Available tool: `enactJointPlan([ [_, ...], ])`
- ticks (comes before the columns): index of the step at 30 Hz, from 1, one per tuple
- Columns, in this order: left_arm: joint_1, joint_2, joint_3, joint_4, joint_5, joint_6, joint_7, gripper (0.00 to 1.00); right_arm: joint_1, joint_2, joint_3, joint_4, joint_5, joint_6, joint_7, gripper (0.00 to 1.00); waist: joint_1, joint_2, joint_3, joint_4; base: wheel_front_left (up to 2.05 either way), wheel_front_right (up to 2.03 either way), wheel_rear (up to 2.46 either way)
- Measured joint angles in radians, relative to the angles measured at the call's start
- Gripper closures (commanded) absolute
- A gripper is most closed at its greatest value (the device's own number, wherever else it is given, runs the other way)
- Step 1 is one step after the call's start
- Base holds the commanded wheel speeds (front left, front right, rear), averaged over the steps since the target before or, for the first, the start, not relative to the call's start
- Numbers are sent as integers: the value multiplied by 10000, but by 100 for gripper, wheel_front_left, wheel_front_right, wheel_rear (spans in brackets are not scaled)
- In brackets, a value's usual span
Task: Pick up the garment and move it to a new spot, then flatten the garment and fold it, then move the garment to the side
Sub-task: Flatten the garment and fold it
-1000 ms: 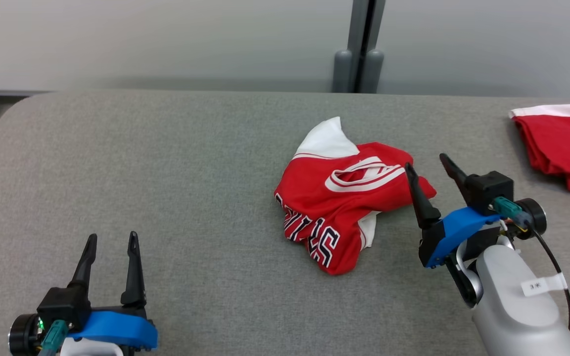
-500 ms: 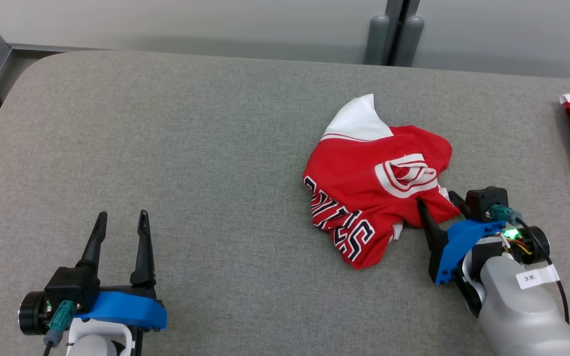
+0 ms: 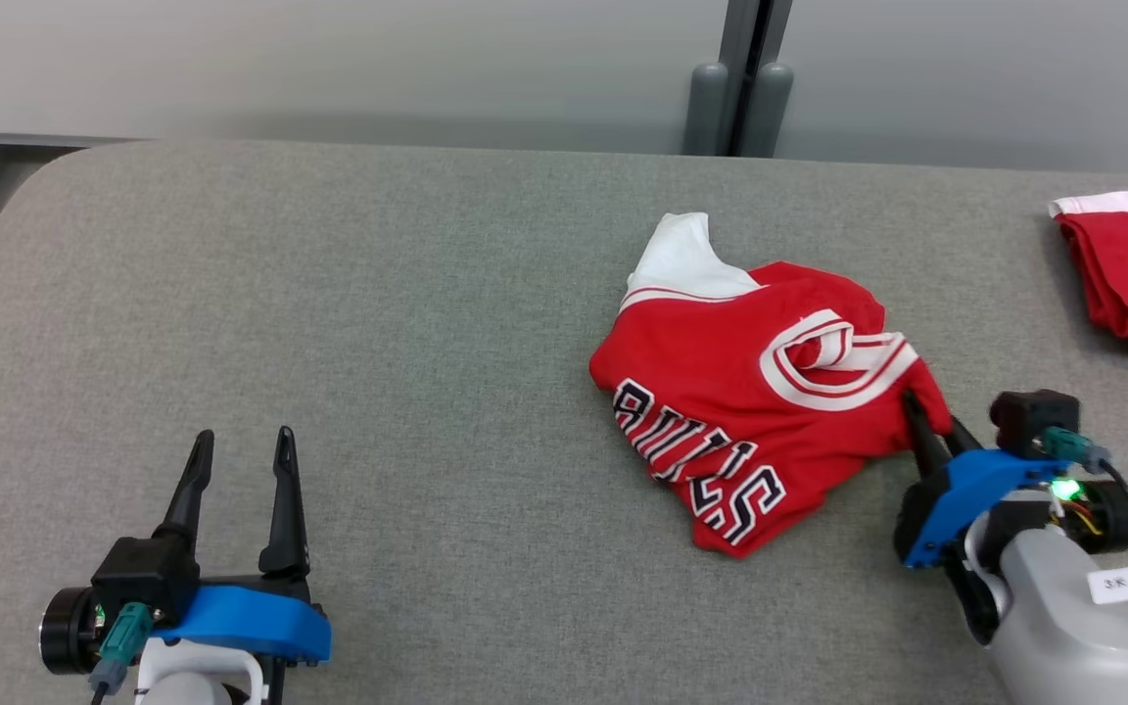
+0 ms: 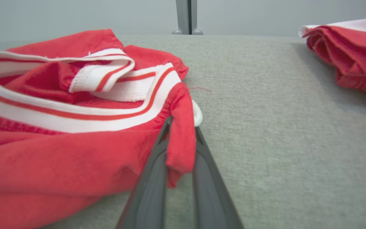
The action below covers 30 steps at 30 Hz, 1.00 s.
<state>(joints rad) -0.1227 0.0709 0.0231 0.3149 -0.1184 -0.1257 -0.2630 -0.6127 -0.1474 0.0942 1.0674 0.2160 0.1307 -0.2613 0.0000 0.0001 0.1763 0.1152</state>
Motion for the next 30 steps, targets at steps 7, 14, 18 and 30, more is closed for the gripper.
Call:
enactJointPlan([
  [7,220,-44,-2,-10,6,-2,0,0,1237,-581,-1156,-2071,491,-2,-2,100,-1,-1,-445,-300,0,0,0],
  [14,403,-86,12,-36,12,-2,2,0,1896,314,-359,-4508,1149,-2,-12,100,0,-2,-679,-370,0,0,0],
  [18,406,-94,46,-88,8,-4,0,0,2023,719,823,-5730,1329,-2,56,100,0,-2,-732,-231,0,0,0],
  [30,318,-125,245,-213,-21,-33,0,0,1876,982,5290,-6855,2497,-2,46,100,0,-2,-643,590,0,0,0],
])
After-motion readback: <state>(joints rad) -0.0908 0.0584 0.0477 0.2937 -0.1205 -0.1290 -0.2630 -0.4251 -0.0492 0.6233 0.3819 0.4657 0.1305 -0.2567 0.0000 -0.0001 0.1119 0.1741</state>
